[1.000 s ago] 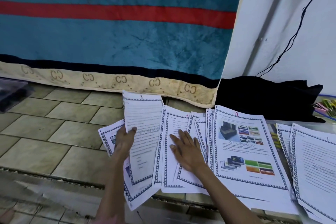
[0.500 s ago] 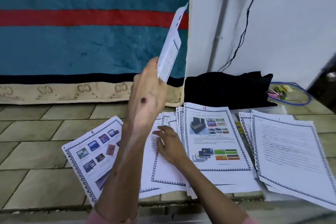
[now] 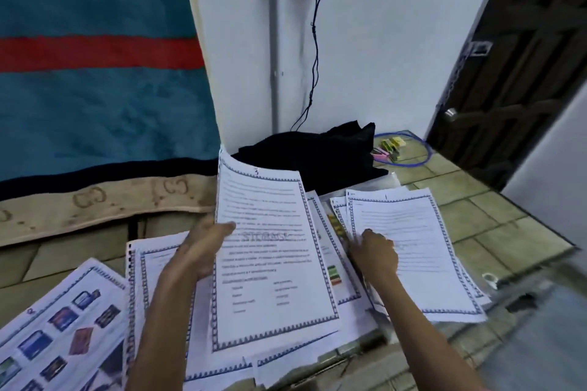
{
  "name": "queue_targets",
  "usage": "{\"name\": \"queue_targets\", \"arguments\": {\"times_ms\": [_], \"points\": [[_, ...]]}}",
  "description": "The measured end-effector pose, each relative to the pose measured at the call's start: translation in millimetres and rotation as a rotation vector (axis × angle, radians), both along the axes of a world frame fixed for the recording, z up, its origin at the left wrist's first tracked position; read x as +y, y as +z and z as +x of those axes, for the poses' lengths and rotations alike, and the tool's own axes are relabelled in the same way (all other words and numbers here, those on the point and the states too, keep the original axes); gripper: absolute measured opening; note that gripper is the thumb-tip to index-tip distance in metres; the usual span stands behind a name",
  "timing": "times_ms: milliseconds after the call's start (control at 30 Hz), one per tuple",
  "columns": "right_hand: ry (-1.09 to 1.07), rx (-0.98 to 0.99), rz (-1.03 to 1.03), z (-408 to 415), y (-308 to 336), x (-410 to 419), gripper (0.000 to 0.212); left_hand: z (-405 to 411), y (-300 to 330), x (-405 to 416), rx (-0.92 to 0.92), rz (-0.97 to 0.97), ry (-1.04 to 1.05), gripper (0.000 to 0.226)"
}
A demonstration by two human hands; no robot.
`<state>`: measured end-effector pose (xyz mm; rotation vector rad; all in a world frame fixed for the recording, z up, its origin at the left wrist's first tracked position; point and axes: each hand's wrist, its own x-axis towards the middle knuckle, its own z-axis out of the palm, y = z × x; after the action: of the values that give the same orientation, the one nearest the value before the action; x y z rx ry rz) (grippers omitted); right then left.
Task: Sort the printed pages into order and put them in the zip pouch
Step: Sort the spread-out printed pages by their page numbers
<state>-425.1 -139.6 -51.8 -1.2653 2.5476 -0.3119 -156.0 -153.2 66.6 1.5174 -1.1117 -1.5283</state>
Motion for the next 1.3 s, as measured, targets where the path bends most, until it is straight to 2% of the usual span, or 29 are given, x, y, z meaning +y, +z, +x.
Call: {"name": "queue_targets", "arguments": {"times_ms": [133,267,333,400,433,567,700,767,833,867,933,967,1033,1100,1200,1300], "points": [[0.053,-0.08,-0.077,-8,14,1,0.027,-15,-34,-7,0.094,0.164,-0.072,0.034],[-0.003,-0.308,-0.308,-45,43,4,0.023,-32,-49,-17,0.135,0.203,-0.115,0.023],[0.007,-0.348,-0.331,-64,59,7,0.02,-42,-52,-23,0.184,0.213,-0.143,0.027],[0.022,-0.349,-0.342,-78,72,10,0.016,-58,-56,-29,0.24,0.221,-0.175,0.03],[0.026,-0.339,-0.359,-82,78,11,0.021,-68,-58,-31,0.252,0.226,-0.181,0.031],[0.104,-0.247,-0.391,-76,97,9,0.026,-117,-68,-36,0.217,0.225,-0.23,0.032],[0.239,-0.123,-0.252,-46,75,-4,0.024,-158,-85,-39,0.167,0.251,-0.288,0.033],[0.262,-0.124,-0.136,-33,47,-9,0.023,-165,-90,-39,0.145,0.283,-0.279,0.046],[0.285,-0.109,-0.013,-21,26,-8,0.026,-154,-93,-38,0.039,0.192,-0.201,0.067],[0.297,-0.097,0.023,-17,22,-6,0.033,-140,-93,-37,-0.09,0.093,-0.141,0.066],[0.284,-0.127,0.032,-12,18,-2,0.052,-102,-98,-36,-0.473,-0.07,0.043,0.059],[0.264,-0.145,0.023,-11,16,-1,0.056,-81,-99,-34,-0.623,-0.061,0.147,0.06],[0.277,-0.1,-0.008,-12,10,1,0.053,-44,-100,-30,-0.722,0.072,0.266,0.062],[0.289,-0.002,-0.04,-9,0,1,0.04,-24,-99,-28,-0.633,0.163,0.27,0.068],[0.25,0.012,-0.15,-3,-13,2,0.036,-17,-102,-30,-0.498,0.186,0.292,0.073],[0.205,0.009,-0.259,3,-21,5,0.032,-15,-104,-32,-0.384,0.2,0.292,0.039]]}}
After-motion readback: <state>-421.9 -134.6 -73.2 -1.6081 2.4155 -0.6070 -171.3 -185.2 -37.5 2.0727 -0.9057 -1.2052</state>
